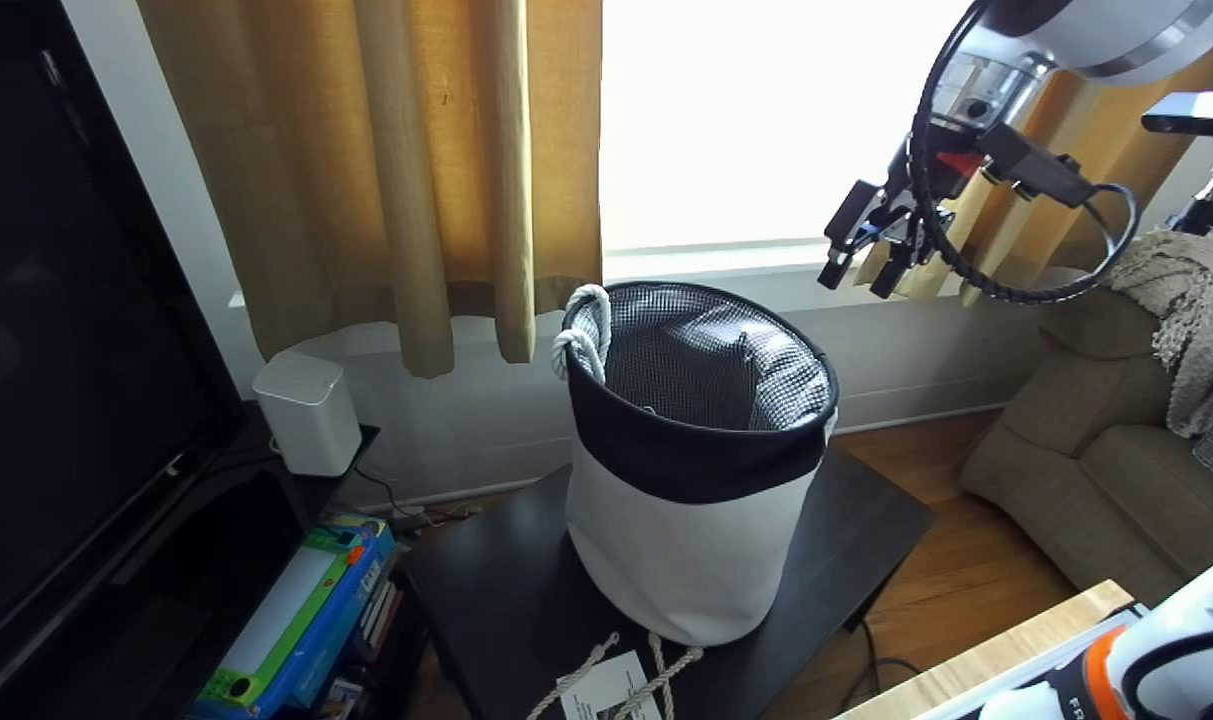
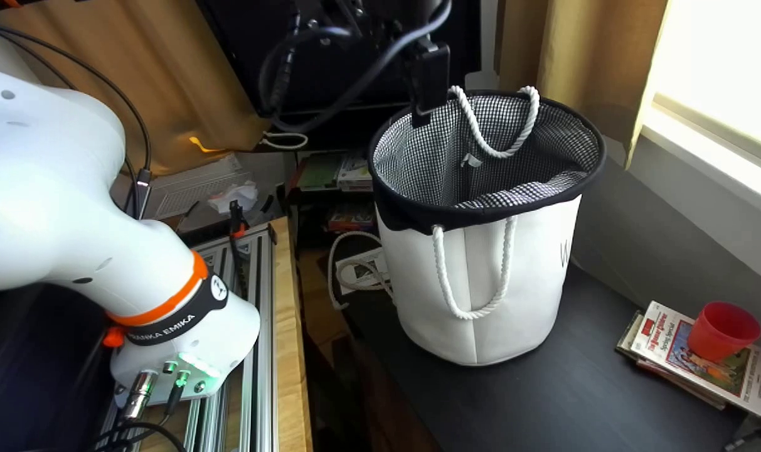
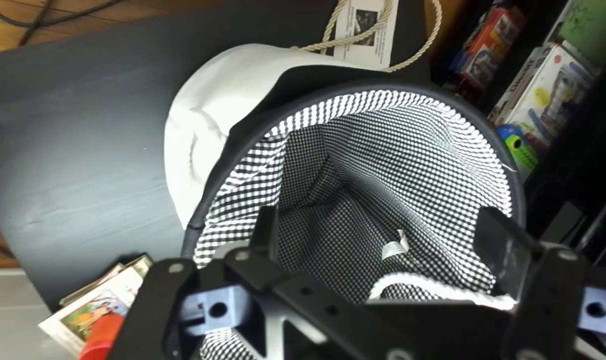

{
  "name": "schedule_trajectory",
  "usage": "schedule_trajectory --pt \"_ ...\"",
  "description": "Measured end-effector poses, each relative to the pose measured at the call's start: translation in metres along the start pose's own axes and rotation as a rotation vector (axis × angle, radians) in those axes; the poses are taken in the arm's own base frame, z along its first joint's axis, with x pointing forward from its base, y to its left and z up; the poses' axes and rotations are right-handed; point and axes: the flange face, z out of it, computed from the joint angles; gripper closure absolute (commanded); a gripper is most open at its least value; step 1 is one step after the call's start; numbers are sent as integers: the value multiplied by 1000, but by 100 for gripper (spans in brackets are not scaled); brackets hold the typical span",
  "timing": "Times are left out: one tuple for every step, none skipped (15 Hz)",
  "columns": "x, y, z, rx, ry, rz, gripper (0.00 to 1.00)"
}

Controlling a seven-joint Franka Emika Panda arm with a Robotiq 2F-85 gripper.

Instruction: Turn the laundry bag upside down

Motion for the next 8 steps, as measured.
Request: schedule_trajectory --pt "11 1 7 25 -17 -18 0" --pt "21 3 14 43 -31 -34 0" --pt "31 5 20 54 -45 -46 0" --pt "40 7 26 63 -57 -55 0" --pt "48 10 31 73 -67 -61 0" --pt "56 12 37 84 -76 -62 0" --pt "63 14 42 91 -83 -60 0" --pt "68 16 45 93 -90 -58 0"
